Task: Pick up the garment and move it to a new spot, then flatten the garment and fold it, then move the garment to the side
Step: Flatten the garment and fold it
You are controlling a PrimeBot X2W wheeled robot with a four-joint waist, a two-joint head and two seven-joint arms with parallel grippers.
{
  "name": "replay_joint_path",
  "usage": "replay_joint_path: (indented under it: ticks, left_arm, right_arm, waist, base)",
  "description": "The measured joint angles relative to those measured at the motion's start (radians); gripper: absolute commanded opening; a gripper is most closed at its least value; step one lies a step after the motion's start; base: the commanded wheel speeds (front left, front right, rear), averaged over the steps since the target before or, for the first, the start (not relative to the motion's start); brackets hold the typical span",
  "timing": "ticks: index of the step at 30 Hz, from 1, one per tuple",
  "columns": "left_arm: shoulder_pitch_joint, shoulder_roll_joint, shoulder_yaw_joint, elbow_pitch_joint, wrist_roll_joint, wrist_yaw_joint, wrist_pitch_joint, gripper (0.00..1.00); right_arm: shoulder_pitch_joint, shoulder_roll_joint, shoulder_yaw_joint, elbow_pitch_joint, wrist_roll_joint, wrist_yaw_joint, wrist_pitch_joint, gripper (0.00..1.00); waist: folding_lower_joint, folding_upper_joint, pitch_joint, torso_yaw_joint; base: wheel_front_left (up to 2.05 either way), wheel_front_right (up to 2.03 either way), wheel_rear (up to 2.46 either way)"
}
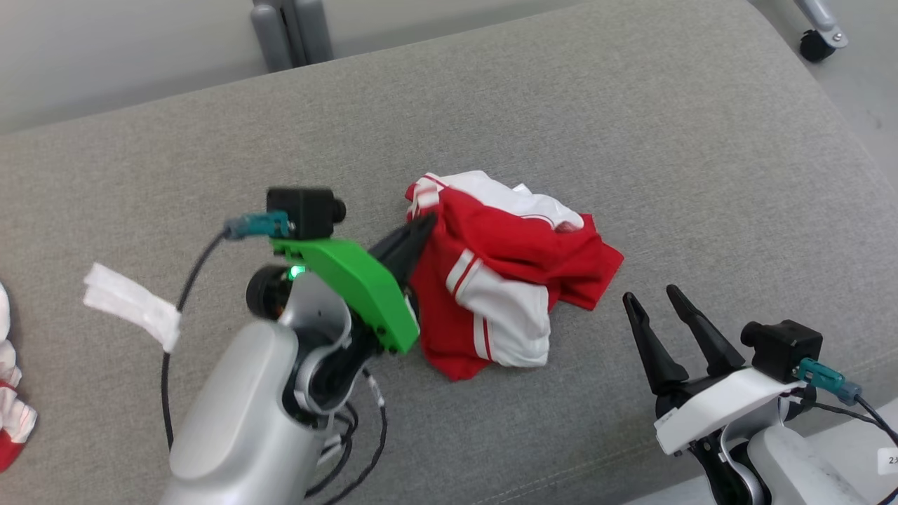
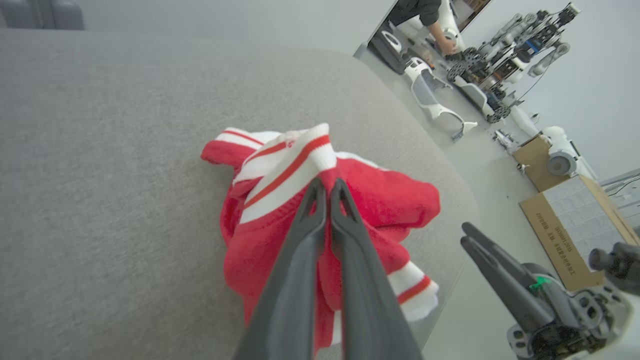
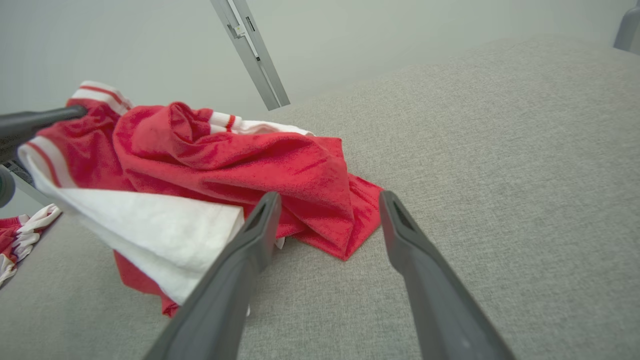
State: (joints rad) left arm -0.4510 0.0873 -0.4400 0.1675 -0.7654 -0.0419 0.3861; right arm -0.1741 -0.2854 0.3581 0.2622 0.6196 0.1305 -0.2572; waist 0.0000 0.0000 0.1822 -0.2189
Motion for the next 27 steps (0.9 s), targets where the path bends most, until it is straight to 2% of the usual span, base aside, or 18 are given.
replay_joint_path:
  ticks: [4,9,12,18,21,24,27]
  left_arm:
    - [-0.15,-0.023,0.014,-0.068,-0.043,0.026,0.013,0.0]
    - [-0.413,-0.038,-0.015,-0.062,-0.089,0.056,0.027,0.0]
    - [-0.582,-0.037,-0.046,-0.023,-0.166,0.086,-0.037,0.0]
    - [-0.857,-0.04,-0.122,0.067,-0.307,0.107,-0.247,0.0]
    - [-0.873,-0.04,-0.143,0.104,-0.387,0.129,-0.304,0.0]
    - [-0.792,-0.036,-0.142,0.11,-0.424,0.151,-0.318,0.0]
    - [-0.605,0.044,-0.145,0.08,-0.435,0.171,-0.318,0.0]
  right_arm:
    - [0.0,0.017,0.011,0.011,0.002,0.0,-0.002,1.0]
    - [-0.021,0.038,0.035,0.028,0.007,0.0,-0.004,1.0]
    - [-0.029,0.056,0.04,0.026,0.01,0.0,-0.004,1.0]
    - [-0.026,0.071,0.024,0.027,0.01,0.0,-0.005,1.0]
    - [-0.015,0.078,-0.002,0.027,0.008,0.0,-0.005,1.0]
    - [-0.005,0.08,-0.02,0.023,0.001,0.0,-0.005,1.0]
    - [0.005,0.083,-0.02,0.023,-0.007,0.0,-0.005,1.0]
  waist:
    - [0.0,0.0,-0.009,-0.024]
    - [0.0,0.0,-0.011,-0.063]
    - [0.0,0.0,-0.008,-0.089]
    - [0.0,0.0,0.005,-0.126]
    - [0.0,0.0,0.006,-0.119]
    - [0.0,0.0,0.004,-0.099]
    - [0.0,0.0,0.0,-0.071]
  base:
    - [0.0,0.0,0.0]
    - [0.0,0.0,0.0]
    - [0.0,0.0,0.0]
    - [0.0,0.0,0.0]
    - [0.0,0.0,0.0]
    - [0.0,0.0,0.0]
    - [0.0,0.0,0.0]
